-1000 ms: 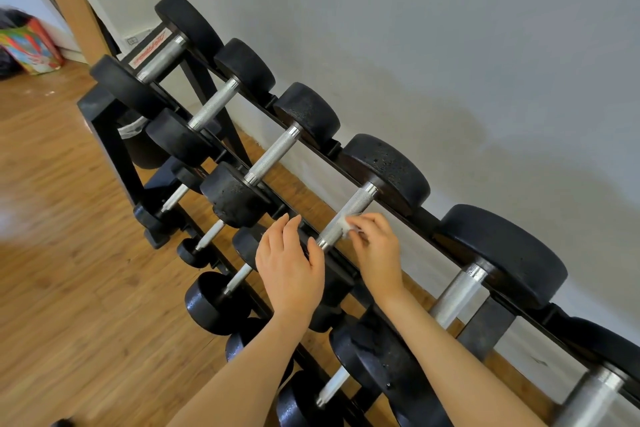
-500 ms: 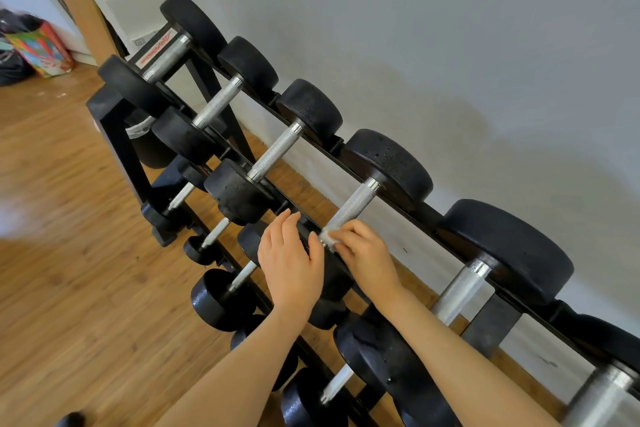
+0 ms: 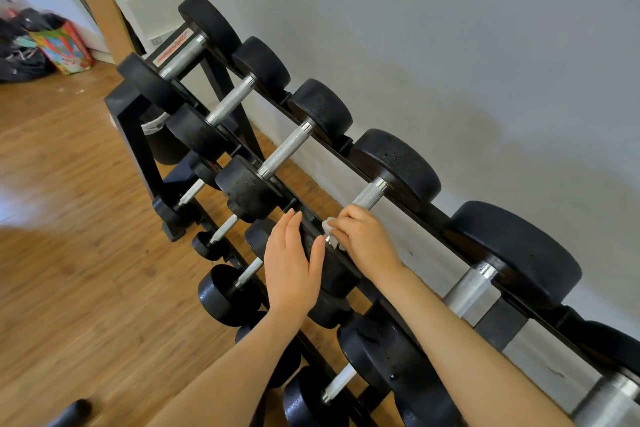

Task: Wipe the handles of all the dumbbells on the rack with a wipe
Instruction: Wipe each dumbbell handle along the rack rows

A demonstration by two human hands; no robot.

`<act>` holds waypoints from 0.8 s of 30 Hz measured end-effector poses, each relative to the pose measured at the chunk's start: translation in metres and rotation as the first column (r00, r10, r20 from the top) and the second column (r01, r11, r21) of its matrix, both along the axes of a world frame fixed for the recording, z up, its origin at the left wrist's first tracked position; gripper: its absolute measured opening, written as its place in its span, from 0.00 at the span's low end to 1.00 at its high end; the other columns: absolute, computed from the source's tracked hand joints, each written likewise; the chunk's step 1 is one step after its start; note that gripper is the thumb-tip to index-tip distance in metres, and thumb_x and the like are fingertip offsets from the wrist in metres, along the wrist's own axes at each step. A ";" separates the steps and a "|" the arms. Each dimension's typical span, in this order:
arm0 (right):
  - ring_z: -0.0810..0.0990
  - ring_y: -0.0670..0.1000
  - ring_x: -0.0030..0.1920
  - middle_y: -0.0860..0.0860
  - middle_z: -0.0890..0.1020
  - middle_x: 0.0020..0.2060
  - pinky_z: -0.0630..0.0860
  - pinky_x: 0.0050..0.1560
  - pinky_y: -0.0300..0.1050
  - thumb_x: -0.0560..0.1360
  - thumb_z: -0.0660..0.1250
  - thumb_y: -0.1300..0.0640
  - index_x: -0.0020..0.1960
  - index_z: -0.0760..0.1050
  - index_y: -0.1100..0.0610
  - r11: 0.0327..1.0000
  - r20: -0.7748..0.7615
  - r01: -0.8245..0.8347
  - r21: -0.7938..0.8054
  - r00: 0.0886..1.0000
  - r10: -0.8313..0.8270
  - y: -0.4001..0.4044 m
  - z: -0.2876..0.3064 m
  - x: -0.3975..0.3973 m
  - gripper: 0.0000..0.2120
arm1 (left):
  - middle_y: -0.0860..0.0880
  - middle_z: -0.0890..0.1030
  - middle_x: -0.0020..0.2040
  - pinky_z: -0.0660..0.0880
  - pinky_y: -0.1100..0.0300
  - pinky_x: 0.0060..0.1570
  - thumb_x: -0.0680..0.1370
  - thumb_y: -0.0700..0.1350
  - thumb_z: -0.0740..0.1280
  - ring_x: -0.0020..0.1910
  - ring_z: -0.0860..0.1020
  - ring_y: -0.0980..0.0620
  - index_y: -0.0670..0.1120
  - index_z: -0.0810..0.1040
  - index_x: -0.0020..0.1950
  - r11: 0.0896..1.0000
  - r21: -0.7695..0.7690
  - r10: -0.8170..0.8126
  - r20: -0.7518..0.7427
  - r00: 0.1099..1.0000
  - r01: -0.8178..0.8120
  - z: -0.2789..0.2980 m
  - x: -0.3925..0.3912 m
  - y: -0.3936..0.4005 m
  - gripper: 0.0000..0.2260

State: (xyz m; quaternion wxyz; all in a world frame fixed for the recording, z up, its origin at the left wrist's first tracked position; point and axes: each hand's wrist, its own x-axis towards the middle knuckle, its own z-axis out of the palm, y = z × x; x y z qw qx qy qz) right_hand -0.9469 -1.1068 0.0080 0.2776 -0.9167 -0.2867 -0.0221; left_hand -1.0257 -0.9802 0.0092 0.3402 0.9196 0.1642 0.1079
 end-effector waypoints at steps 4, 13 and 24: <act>0.75 0.50 0.48 0.52 0.78 0.46 0.68 0.43 0.36 0.76 0.69 0.58 0.55 0.81 0.58 0.994 0.027 0.102 -0.028 0.994 -0.101 0.010 0.002 -0.002 0.09 | 0.48 0.67 0.75 0.57 0.55 0.72 0.79 0.60 0.54 0.75 0.63 0.50 0.45 0.65 0.75 1.000 -0.004 0.006 0.012 1.000 -0.006 -0.002 0.000 0.000 0.29; 0.72 0.48 0.50 0.50 0.74 0.49 0.70 0.46 0.36 0.78 0.65 0.56 0.56 0.79 0.59 0.996 -0.081 0.063 -0.067 0.994 -0.068 0.006 0.008 0.002 0.10 | 0.49 0.68 0.74 0.56 0.58 0.71 0.80 0.60 0.54 0.74 0.63 0.52 0.46 0.66 0.75 1.000 -0.009 0.011 0.021 1.000 -0.011 -0.004 0.001 0.001 0.28; 0.74 0.47 0.52 0.51 0.76 0.51 0.77 0.49 0.41 0.77 0.66 0.55 0.57 0.79 0.57 0.993 -0.063 0.117 -0.025 0.991 -0.118 -0.001 0.001 -0.007 0.11 | 0.49 0.68 0.74 0.57 0.55 0.72 0.79 0.58 0.57 0.74 0.64 0.51 0.46 0.67 0.75 1.000 -0.020 0.017 0.017 1.000 -0.017 -0.004 0.001 -0.001 0.27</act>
